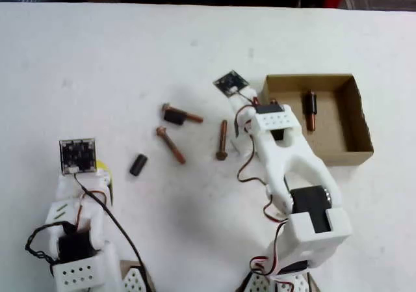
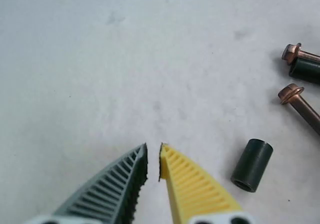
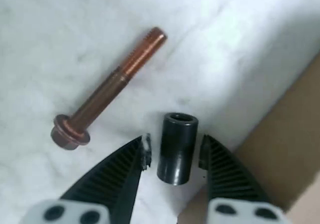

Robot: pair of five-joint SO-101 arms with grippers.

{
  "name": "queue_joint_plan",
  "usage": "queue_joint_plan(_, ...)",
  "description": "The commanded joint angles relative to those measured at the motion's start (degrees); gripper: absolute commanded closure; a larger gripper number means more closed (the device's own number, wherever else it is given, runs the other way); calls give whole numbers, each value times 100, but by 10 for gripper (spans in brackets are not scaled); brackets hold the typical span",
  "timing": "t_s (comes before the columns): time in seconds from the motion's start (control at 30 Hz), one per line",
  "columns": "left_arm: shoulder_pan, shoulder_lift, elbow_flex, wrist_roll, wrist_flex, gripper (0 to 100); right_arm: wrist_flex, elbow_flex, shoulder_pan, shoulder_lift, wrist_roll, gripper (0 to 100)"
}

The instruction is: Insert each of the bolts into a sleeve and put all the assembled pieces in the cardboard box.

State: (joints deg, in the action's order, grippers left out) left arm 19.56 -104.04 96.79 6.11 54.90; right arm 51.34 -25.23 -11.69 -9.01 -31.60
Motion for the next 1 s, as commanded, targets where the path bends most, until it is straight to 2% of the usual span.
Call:
queue_joint_plan(0.0,-31,-48,-35,62,-132,918,84,273,75,40,-246,832)
queue_joint_plan(0.17,-31,-48,-35,62,-132,918,163,404,31,31,-422,833)
queue_joint_plan(0.4,-31,-48,18,229,-141,918,848,1029,22,22,-448,879)
queue_joint_plan(0.97,-31,-48,18,378,-132,918,760,1503,31,-1253,-237,882)
